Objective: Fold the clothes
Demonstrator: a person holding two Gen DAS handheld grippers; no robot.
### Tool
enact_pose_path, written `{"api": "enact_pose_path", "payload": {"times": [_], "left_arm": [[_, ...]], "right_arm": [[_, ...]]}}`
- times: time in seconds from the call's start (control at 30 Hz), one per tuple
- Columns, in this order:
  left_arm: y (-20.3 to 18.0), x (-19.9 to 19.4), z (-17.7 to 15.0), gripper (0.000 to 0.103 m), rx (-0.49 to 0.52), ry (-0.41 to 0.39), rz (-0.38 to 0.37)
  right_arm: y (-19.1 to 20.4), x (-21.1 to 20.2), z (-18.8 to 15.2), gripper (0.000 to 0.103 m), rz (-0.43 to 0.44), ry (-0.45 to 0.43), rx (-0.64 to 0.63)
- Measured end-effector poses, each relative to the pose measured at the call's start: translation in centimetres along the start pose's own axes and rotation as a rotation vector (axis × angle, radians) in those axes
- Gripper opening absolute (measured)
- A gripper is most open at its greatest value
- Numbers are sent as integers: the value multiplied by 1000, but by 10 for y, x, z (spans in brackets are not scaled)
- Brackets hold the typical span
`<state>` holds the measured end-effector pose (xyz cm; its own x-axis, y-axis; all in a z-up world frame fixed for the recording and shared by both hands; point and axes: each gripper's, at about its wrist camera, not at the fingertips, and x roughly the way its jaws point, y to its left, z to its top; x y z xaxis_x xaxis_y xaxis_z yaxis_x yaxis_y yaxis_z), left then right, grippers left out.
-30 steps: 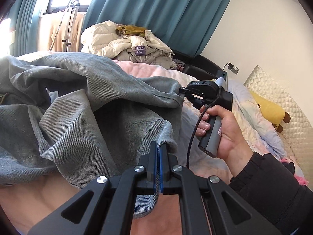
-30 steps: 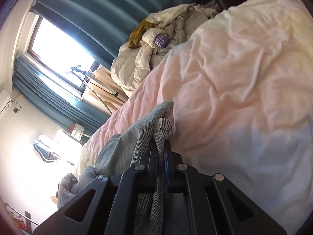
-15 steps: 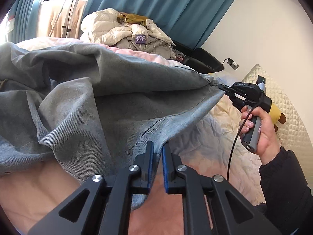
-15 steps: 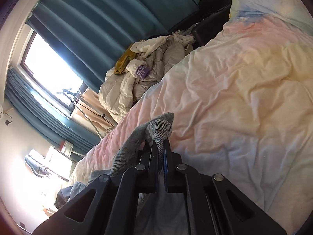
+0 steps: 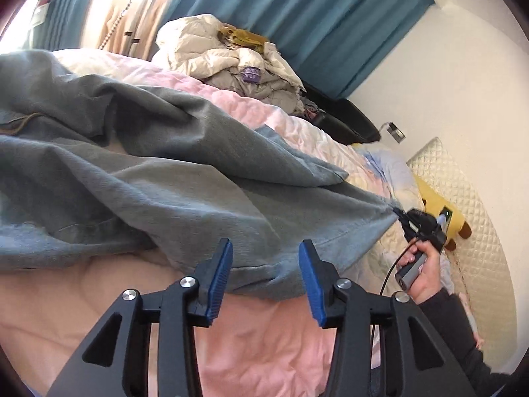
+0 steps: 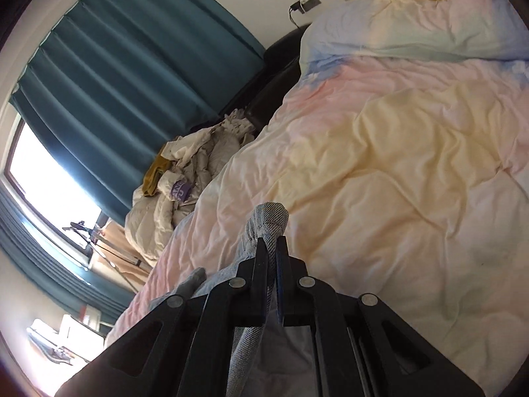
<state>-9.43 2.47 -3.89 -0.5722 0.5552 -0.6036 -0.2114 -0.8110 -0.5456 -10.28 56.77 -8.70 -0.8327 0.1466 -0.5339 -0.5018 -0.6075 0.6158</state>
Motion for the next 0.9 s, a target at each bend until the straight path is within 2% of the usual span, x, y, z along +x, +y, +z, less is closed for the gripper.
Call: {"api": "enact_pose_path", "payload": {"times": [0.07,0.23,0.3,0.4,0.57,0.63,0.7,0.77,0.9], "left_arm": [[20,-20,10,43,-91,-34,64],[93,-74,23,43,-381,-80,135],[127,-93,18,45,-509,-82,147],[169,-106,11,46,-660,-18,217],[226,-118,-9,46,-882,-12,172],[246,-118,-15,46,-944,-25,163],[267,-118,-25,46,-1048,-55,146],[282,-119,-33,46,-1113,-91,100],[288,-130,-35,46,-1148,-192,57]], "right_arm": [[-4,2,-3,2,-24,13,3],[-5,-3,-15,2,-62,24,-21],[-5,-7,-18,3,-63,35,-22],[-5,-12,-21,3,-63,51,-16],[-5,-18,-23,3,-62,68,-16],[-4,-18,-23,3,-68,69,-20],[-3,-17,-24,3,-76,70,-21],[-3,-15,-25,3,-86,71,-21],[-2,-11,-25,3,-104,65,-27]]}}
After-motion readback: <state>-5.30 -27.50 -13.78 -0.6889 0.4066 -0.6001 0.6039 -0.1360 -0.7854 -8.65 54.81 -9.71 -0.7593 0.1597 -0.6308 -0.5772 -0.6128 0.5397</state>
